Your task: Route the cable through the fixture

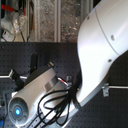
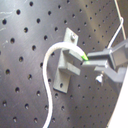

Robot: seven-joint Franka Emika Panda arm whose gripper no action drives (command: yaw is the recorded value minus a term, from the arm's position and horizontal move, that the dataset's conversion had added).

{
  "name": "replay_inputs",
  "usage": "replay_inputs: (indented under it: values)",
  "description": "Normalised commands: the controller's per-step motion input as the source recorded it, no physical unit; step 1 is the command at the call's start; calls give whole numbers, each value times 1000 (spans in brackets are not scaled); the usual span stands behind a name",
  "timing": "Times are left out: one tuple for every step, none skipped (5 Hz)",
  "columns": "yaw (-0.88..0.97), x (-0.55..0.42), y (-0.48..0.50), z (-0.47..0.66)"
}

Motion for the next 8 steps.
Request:
replay_inputs:
  values:
    - [57,-26,159,175]
    - [0,-100,27,131]
    - [0,-133,12,87]
    - [0,-205,-29,59]
    - [0,-179,-25,59]
    - [-11,-196,-27,65]
    - [-11,-206,-29,74]
    - [-3,-190,-76,11]
